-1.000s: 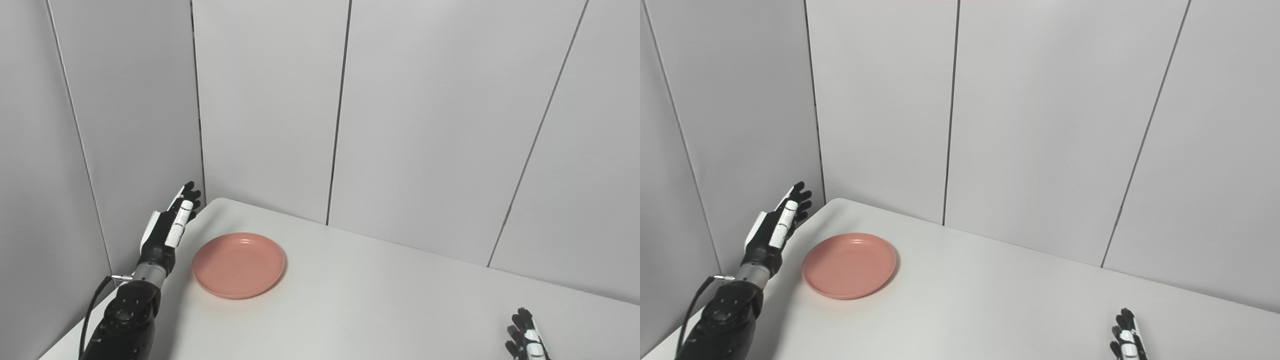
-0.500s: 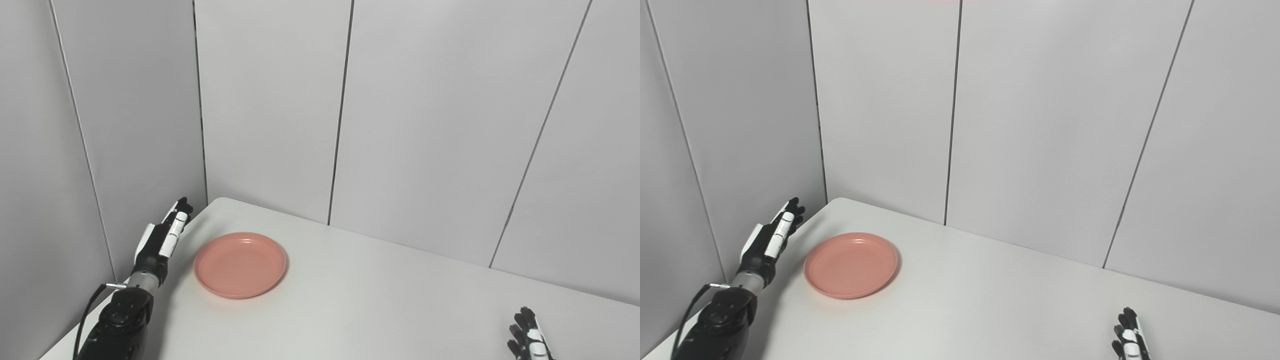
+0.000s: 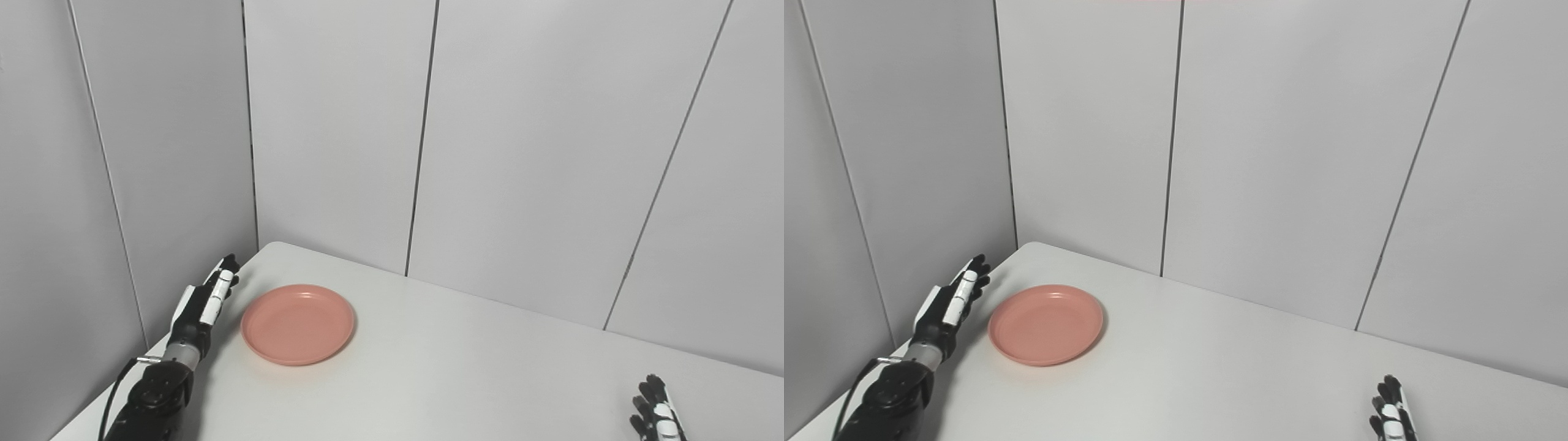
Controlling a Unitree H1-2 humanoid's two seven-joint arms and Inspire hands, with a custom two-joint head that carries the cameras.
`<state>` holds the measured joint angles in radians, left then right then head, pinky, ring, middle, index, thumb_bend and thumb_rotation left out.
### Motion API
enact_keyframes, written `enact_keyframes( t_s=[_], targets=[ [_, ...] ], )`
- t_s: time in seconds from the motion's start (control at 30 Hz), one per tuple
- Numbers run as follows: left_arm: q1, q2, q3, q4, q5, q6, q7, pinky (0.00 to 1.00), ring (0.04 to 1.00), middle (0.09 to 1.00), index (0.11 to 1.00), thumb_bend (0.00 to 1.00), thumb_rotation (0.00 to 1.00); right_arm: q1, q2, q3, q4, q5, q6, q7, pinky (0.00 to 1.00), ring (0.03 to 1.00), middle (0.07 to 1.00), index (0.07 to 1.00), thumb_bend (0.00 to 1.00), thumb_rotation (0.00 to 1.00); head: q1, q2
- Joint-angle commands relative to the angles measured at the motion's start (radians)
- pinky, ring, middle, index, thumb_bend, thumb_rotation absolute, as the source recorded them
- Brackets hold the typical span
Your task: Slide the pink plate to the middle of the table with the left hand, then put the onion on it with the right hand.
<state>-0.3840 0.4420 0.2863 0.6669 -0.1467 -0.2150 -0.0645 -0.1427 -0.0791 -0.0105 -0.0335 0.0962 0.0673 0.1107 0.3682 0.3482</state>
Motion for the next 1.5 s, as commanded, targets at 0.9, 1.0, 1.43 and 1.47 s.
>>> enact_keyframes(
  t_s=[0.9, 1.0, 1.43, 1.47],
  targets=[
    [-0.066, -0.035, -0.030, 0.010, 0.008, -0.013, 0.030, 1.00, 1.000, 0.990, 0.990, 0.65, 1.00, -0.010, -0.003, -0.006, -0.088, 0.019, 0.047, 0.003, 1.00, 1.000, 1.000, 1.000, 0.22, 1.00, -0.001, 0.027],
    [-0.063, -0.042, -0.035, 0.001, 0.009, -0.008, 0.036, 1.00, 0.994, 0.987, 0.982, 0.63, 1.00, -0.009, -0.003, -0.005, -0.091, 0.018, 0.048, 0.002, 1.00, 1.000, 1.000, 1.000, 0.22, 1.00, -0.001, 0.029],
    [-0.055, -0.061, -0.071, -0.020, 0.029, -0.011, 0.053, 1.00, 0.965, 0.964, 0.972, 0.61, 1.00, -0.008, -0.005, -0.005, -0.091, 0.022, 0.046, 0.007, 1.00, 1.000, 1.000, 1.000, 0.24, 1.00, -0.007, 0.036],
    [-0.057, -0.065, -0.070, -0.019, 0.023, -0.014, 0.049, 0.99, 0.964, 0.964, 0.970, 0.61, 1.00, -0.008, -0.005, -0.005, -0.090, 0.021, 0.044, 0.007, 1.00, 1.000, 1.000, 1.000, 0.24, 1.00, -0.006, 0.037]
  ],
)
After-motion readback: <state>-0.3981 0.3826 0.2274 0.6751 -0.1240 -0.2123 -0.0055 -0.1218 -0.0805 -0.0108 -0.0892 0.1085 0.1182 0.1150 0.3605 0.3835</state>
